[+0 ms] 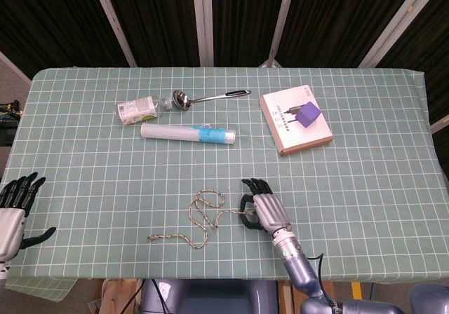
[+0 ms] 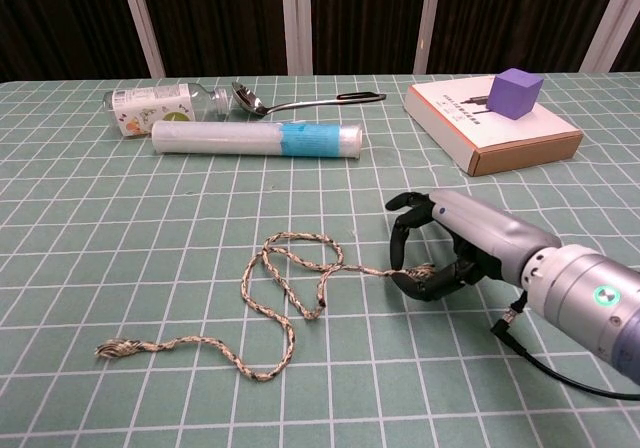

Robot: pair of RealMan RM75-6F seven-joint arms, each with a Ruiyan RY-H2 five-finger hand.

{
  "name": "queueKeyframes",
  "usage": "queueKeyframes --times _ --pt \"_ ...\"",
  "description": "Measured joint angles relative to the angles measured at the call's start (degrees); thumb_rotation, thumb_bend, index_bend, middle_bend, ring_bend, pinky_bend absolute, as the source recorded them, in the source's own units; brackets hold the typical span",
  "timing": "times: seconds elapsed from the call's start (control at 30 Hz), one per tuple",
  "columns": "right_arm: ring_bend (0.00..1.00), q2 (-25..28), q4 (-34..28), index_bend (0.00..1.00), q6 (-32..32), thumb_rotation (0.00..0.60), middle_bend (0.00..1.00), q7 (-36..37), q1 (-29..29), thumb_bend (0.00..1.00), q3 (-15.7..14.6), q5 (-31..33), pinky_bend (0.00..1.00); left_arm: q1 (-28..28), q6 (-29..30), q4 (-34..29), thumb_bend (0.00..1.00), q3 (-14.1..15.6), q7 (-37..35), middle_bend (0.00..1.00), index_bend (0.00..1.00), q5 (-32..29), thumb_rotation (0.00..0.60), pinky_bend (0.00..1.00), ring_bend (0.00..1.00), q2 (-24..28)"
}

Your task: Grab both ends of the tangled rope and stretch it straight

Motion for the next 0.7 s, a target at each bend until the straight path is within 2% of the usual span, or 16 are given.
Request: queueKeyframes --times 0.23,0.33,0.5,0.7 --pt "0.0 3.6 -3.0 0.61 0.1 0.6 0.13 -0.4 -0.3 0.46 0.5 1.1 0.0 -2.2 -3.9 -5.3 0.16 0.5 4.1 0.0 0.22 1.1 0.6 0.0 0.0 -0.1" --pt "0.0 4.5 -4.2 0.61 0.3 0.6 0.13 -0.7 -0.3 0.46 0.5 1.4 0.0 -3.9 -7.1 -8.8 0.21 0.4 7.5 0.04 0.28 0.7 0.6 0.0 0.0 -0.8" --pt "0.0 5.8 -6.5 0.62 1.1 0.6 0.13 -1.5 -0.4 0.46 0.7 1.6 0.0 -7.1 -13.7 -13.7 0.27 0.0 13.2 0.09 0.35 -2.2 0.6 0.0 0.0 -3.6" --pt "0.0 6.8 -8.0 0.62 1.9 0.6 0.13 -2.5 -0.4 0.46 0.6 2.3 0.0 -9.7 -17.6 -15.6 0.32 -0.4 20.4 0.1 0.42 -7.9 0.6 0.0 0.0 -8.8"
